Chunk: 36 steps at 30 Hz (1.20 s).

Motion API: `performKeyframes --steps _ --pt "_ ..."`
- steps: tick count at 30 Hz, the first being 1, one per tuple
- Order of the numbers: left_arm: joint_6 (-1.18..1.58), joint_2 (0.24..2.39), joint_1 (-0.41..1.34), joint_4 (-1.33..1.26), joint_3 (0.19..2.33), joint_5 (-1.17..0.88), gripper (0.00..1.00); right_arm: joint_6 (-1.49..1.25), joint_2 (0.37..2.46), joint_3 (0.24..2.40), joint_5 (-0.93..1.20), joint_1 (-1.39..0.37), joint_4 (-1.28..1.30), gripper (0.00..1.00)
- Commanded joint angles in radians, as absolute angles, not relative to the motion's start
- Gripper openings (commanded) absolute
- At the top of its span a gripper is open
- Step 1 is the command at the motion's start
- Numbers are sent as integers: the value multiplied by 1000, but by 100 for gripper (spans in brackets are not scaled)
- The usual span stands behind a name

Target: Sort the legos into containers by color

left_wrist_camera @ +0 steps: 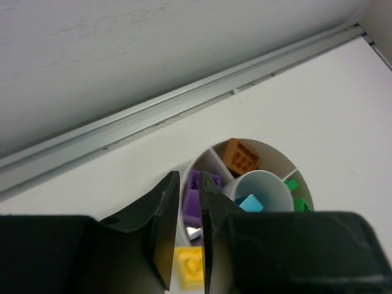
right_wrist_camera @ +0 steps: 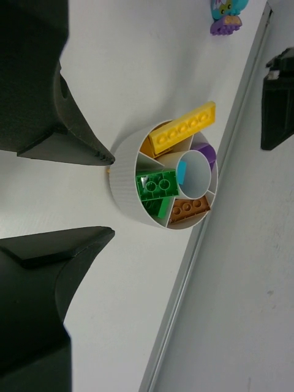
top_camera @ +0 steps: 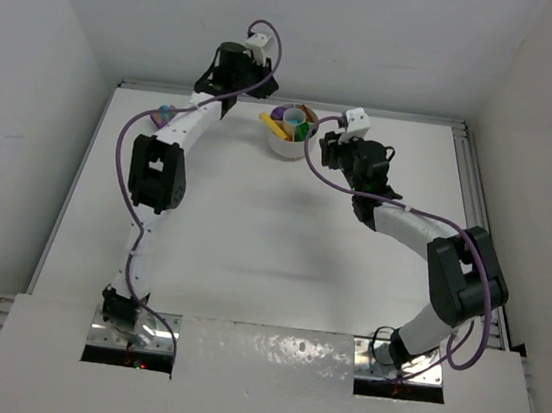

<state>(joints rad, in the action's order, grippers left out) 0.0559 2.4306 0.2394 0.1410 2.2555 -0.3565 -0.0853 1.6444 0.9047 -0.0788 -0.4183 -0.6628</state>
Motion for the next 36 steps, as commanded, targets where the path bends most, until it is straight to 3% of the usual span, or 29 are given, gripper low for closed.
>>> performKeyframes --steps 1,3,5,6,9,12,18,25,32,36 --pt "60 2309 117 175 2295 -313 19 -77 1591 913 -75 -414 -687 44" --pt "22 2274 46 224 2280 -269 39 -80 1583 914 -75 -416 -669 45" --pt "-77 2246 2 259 2234 -195 52 -92 1572 914 -77 -416 -660 45" --pt "-118 2221 -21 265 2212 -164 67 -98 1571 916 -75 -416 -651 45" --pt "-231 2206 -70 296 2137 -39 77 -88 1565 926 -63 -423 -621 45" --pt "-264 2226 -116 363 2112 -9 81 -81 1565 931 -52 -436 -603 46" --pt "-452 2241 -158 414 2059 -154 74 -86 1568 922 -31 -439 -589 46" --pt "-771 2330 -207 586 2111 -380 86 -92 1566 920 -25 -443 -560 47" --pt "-802 2404 -206 482 2132 -405 88 -98 1575 933 -3 -453 -542 47" --pt "-801 2441 -206 486 2135 -405 84 -98 1571 931 -3 -454 -526 47"
